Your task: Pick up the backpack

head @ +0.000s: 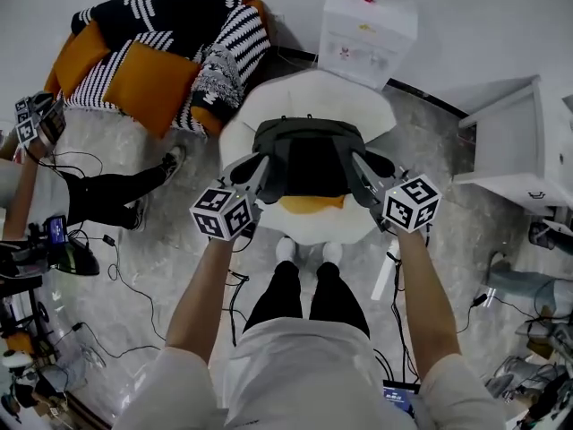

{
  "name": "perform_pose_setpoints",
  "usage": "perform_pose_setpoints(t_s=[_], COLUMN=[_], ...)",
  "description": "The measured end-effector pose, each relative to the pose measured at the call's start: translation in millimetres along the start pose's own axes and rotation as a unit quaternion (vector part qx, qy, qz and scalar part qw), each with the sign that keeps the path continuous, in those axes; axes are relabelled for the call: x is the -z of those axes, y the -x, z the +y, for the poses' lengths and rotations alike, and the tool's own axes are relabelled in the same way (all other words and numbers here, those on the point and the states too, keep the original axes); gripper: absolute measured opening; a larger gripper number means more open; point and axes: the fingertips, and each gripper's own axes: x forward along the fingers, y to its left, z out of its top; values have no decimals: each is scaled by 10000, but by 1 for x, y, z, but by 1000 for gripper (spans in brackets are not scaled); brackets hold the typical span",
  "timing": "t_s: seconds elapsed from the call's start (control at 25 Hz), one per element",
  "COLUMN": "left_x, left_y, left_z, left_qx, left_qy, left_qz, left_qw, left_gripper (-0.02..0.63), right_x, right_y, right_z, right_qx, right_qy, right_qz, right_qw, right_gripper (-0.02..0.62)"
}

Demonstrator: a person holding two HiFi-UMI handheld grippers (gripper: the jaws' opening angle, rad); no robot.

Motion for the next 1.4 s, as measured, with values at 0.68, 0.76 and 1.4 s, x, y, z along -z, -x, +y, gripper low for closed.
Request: perform_pose_setpoints(t_s=[0.68, 0.76, 1.4], left_x=[-62, -76, -159], left_y=[37, 40, 63], left_z=[-40, -45, -74], left_qx=[389, 445, 674], left_qy=[-67, -97, -523], left_qz=[-497, -602, -1228], left_qw=[9980, 9971, 9888], left_gripper=[20, 20, 20], right_x=[-68, -80, -158], right_y=[38, 41, 57], right_z=[43, 47, 68], right_qx=[-147, -180, -402], right_qy=[367, 404, 703], right_qz=[-393, -485, -1006], right_qw=[9984, 9978, 9916], right_gripper=[34, 34, 35])
